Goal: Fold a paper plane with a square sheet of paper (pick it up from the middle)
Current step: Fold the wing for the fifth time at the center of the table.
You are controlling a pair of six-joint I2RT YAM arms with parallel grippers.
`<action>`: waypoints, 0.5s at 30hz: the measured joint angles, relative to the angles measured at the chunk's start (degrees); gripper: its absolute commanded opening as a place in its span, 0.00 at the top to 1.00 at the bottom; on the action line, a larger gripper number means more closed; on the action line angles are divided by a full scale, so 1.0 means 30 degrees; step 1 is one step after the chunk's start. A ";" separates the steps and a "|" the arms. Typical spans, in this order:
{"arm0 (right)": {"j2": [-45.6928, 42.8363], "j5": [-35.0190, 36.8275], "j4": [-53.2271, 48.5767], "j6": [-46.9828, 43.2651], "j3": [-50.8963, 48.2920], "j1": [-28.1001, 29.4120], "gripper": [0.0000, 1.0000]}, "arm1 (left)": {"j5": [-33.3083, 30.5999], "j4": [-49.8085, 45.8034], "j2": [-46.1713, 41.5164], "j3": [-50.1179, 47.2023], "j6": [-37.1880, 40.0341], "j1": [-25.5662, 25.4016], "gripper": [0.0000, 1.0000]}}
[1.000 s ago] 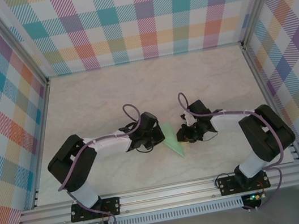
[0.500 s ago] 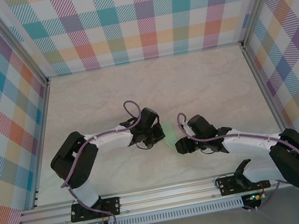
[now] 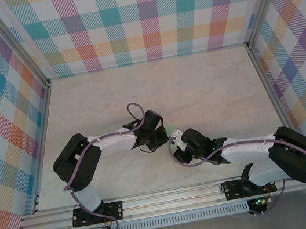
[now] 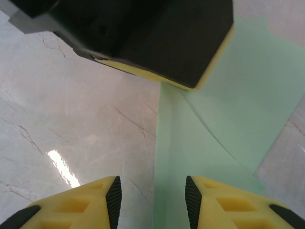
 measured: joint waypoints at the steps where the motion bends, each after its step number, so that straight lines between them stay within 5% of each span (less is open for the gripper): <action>1: 0.0153 0.0175 0.0117 -0.0248 0.0000 0.0109 0.59 | 0.0029 0.0000 0.0015 0.0000 -0.0007 0.0000 1.00; 15: 0.2018 0.2084 0.1311 -0.1996 0.0000 0.0605 0.70 | 0.0219 0.0000 0.0175 0.0029 0.0000 0.0058 1.00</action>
